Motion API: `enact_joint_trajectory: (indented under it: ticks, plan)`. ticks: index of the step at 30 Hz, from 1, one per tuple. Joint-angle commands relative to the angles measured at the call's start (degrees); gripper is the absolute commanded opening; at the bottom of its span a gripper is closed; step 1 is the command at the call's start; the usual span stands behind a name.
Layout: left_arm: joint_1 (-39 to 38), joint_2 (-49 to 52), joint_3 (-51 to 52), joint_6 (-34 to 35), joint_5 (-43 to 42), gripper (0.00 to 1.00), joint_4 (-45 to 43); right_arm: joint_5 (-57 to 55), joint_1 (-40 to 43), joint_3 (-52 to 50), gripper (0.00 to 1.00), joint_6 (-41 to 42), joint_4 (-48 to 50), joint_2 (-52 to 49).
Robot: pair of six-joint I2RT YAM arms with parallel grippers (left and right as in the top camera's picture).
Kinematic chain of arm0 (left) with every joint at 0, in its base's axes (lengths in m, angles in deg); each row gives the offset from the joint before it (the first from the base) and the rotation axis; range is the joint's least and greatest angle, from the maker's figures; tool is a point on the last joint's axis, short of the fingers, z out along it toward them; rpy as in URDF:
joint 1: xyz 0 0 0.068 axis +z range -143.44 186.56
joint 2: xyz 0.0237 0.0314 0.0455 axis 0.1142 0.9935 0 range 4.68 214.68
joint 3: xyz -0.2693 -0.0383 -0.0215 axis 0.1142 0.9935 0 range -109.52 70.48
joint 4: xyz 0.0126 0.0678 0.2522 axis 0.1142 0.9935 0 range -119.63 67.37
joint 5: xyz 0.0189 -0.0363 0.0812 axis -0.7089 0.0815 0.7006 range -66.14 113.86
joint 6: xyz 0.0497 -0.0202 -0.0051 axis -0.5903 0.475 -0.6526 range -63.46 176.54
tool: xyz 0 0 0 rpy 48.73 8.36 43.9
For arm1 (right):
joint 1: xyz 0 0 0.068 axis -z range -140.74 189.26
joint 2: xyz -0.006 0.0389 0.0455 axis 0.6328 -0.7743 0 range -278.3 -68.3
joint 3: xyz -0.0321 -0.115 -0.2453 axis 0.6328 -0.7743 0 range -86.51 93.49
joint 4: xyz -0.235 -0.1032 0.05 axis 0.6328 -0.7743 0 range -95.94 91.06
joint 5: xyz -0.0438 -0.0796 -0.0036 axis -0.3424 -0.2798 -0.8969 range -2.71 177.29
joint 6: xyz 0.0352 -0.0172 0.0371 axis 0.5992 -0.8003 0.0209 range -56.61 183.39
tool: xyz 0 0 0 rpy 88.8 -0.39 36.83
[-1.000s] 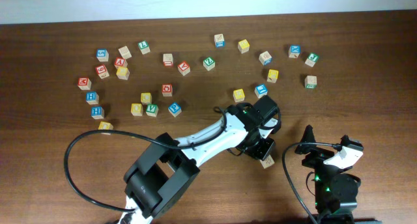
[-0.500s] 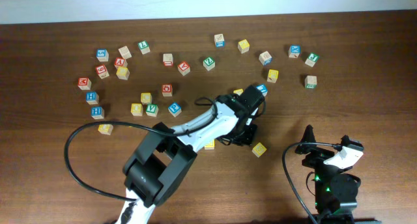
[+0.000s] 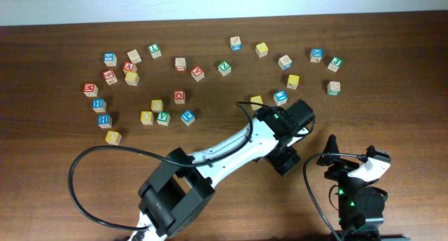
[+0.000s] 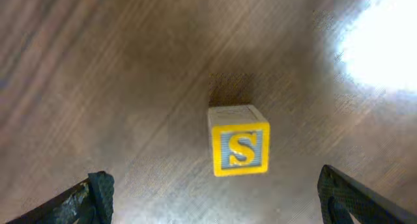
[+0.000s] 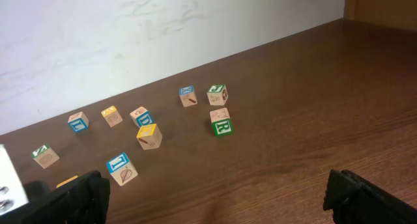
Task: Spell out RSS
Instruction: 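Grasp the yellow S block with the left gripper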
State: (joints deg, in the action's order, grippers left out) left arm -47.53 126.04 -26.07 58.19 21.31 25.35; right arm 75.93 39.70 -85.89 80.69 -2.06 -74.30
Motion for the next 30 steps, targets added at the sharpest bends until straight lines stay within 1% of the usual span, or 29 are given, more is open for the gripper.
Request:
enact_joint_trajectory:
  ticks: [1, 3, 4, 5, 6, 8, 9, 10, 12, 14, 17, 19, 21, 23, 24, 25, 27, 29, 30]
  plan:
    - [-0.3, 1.3, 0.4, -1.5, 2.4, 0.84, -3.1, -0.9, 0.4, -0.3, 0.98, -0.5, -0.4, 0.2]
    - [-0.7, 2.3, 0.4, -1.5, 2.3, 0.84, -3.6, -0.9, 0.4, -0.3, 0.98, -0.5, -0.4, 0.2]
    - [-1.2, 3.0, 0.4, -1.5, 2.4, 0.8, -3.6, -0.9, 0.4, -0.3, 0.98, -0.5, -0.4, 0.2]
    - [-1.8, 4.0, 0.4, -1.5, 2.4, 0.8, -3.6, -0.9, 0.4, -0.3, 0.98, -0.5, -0.4, 0.2]
    - [-2.3, 4.7, 0.4, -1.5, 2.4, 0.77, -3.6, -0.9, 0.4, -0.3, 0.98, -0.5, -0.4, 0.2]
    - [-2.4, 4.7, 0.4, -1.5, 2.4, 0.66, -4.2, -0.9, 0.4, -0.3, 0.98, -0.5, -0.4, 0.2]
    - [-2.4, 4.7, 0.4, -1.4, 2.4, 0.62, -4.4, -0.9, 0.4, -0.3, 0.98, -0.5, -0.4, 0.2]
    - [-2.4, 4.7, 0.4, -1.4, 2.4, 0.62, -4.4, -0.9, 0.4, -0.3, 0.98, -0.5, -0.4, 0.2]
    - [-2.7, 4.7, 0.6, -1.2, 2.3, 0.56, -4.4, -0.9, 0.4, -0.3, 0.98, -0.5, -0.4, 0.2]
    - [-3.3, 4.9, 0.9, -1.2, 2.2, 0.56, -4.4, -0.9, 0.4, -0.3, 0.98, -0.5, -0.4, 0.2]
    - [-3.5, 5.4, 1.0, -1.2, 2.1, 0.53, -4.4, -0.9, 0.4, -0.3, 0.98, -0.5, -0.4, 0.2]
    - [-3.5, 5.4, 1.0, -1.0, 2.1, 0.45, -4.4, -0.9, 0.4, -0.3, 0.98, -0.5, -0.4, 0.2]
    - [-3.5, 5.4, 1.0, -0.8, 1.9, 0.4, -4.3, -0.9, 0.4, -0.3, 0.98, -0.5, -0.4, 0.2]
    - [-3.5, 5.4, 1.0, -0.8, 1.9, 0.36, -3.8, -0.9, 0.4, -0.3, 0.98, -0.5, -0.4, 0.2]
    - [-3.5, 5.4, 1.0, 0.7, 2.2, 0.36, -3.5, -0.9, 0.4, -0.3, 0.98, -0.5, -0.4, 0.2]
    - [-3.5, 5.4, 1.0, 3.7, 2.6, 0.35, -3.5, -0.9, 0.4, -0.3, 0.98, -0.5, -0.4, 0.2]
    - [-3.5, 5.4, 1.0, 6.2, 2.6, 0.33, -3.3, -0.9, 0.4, -0.3, 0.98, -0.5, -0.4, 0.2]
    - [-3.5, 5.4, 1.0, 6.7, 2.6, 0.29, -3.1, -0.9, 0.4, -0.3, 0.98, -0.5, -0.4, 0.2]
    - [-3.5, 5.4, 1.0, 6.7, 2.6, 0.28, -3.1, -0.9, 0.4, -0.3, 0.98, -0.5, -0.4, 0.2]
